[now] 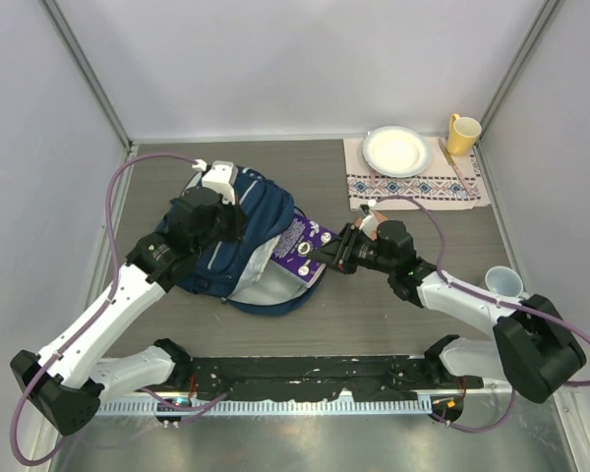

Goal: Pack the student bag
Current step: Place the book in the student bag.

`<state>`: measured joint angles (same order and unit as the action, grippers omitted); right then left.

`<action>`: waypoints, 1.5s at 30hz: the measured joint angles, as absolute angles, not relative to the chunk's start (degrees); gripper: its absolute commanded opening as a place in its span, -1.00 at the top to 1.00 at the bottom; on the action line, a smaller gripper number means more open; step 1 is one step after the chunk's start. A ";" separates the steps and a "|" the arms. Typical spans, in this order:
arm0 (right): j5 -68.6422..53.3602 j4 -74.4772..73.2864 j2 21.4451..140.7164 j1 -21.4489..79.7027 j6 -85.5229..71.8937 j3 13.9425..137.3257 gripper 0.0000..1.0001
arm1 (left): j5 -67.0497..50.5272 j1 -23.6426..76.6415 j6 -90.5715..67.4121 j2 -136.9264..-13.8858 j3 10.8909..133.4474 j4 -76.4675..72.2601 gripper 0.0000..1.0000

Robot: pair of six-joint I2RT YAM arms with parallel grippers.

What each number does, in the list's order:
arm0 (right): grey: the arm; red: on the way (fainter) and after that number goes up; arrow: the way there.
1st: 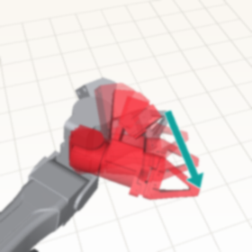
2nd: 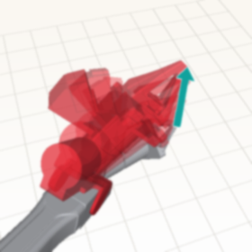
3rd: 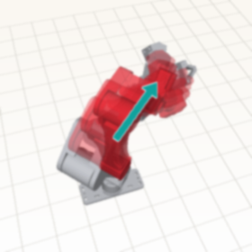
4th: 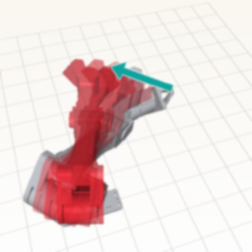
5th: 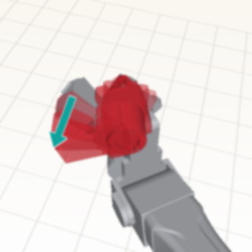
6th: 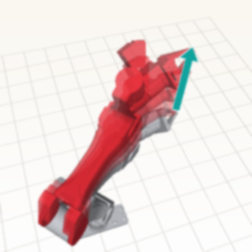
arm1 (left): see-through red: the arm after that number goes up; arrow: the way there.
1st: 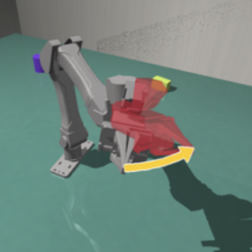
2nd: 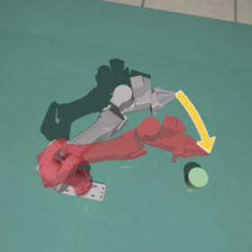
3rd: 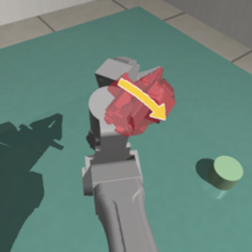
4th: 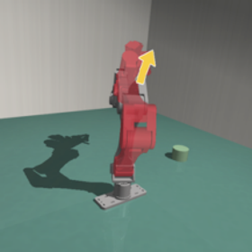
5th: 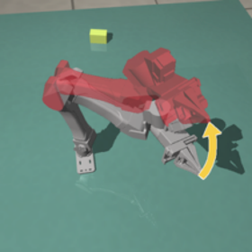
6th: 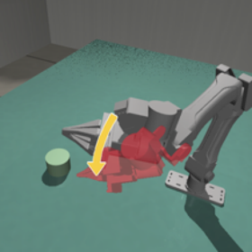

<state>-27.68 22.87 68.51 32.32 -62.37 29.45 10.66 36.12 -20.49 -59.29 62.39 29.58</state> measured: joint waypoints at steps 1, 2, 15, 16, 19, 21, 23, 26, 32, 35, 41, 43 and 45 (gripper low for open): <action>-27.66 23.79 69.69 32.91 -62.81 29.47 0.98 | 10.66 36.10 -20.60 -59.09 62.39 29.56 1.00; -27.66 24.45 70.61 33.32 -63.05 29.47 0.98 | 10.68 36.03 -20.64 -58.98 62.39 29.58 1.00; -22.96 35.11 91.50 40.38 -64.23 42.89 0.98 | 9.50 35.99 -22.00 -57.60 61.56 29.39 1.00; -21.98 35.44 93.71 40.75 -64.23 44.60 0.98 | 9.41 35.99 -22.09 -57.56 61.56 29.36 1.00; -18.94 37.80 100.88 41.95 -64.73 49.47 0.98 | 9.26 35.99 -22.13 -57.49 61.56 29.26 1.00; -15.77 39.40 106.24 42.85 -64.75 52.99 0.98 | 9.02 35.99 -22.17 -57.49 61.56 29.21 1.00; -12.91 40.07 109.97 44.53 -64.34 55.51 0.95 | 8.73 35.99 -22.15 -57.49 61.56 29.15 1.00; -7.90 40.95 113.08 47.44 -63.13 58.63 0.88 | 8.69 35.99 -22.17 -57.47 61.56 29.02 1.00; -2.52 43.22 116.27 49.45 -62.06 61.34 0.29 | 8.69 35.97 -22.26 -57.21 61.56 28.97 1.00; -0.38 43.13 116.25 49.39 -61.25 60.84 -0.17 | 8.69 35.97 -22.35 -57.21 61.56 28.97 1.00; 1.28 43.59 110.65 49.39 -58.76 54.63 -0.59 | 8.60 35.97 -22.55 -57.21 61.52 28.97 1.00; 1.43 41.63 108.73 49.39 -57.30 53.76 -0.63 | 8.58 35.97 -22.59 -57.21 61.45 28.95 1.00; 1.58 39.68 107.18 49.39 -55.96 53.12 -0.68 | 8.58 35.97 -22.61 -57.21 61.43 28.95 1.00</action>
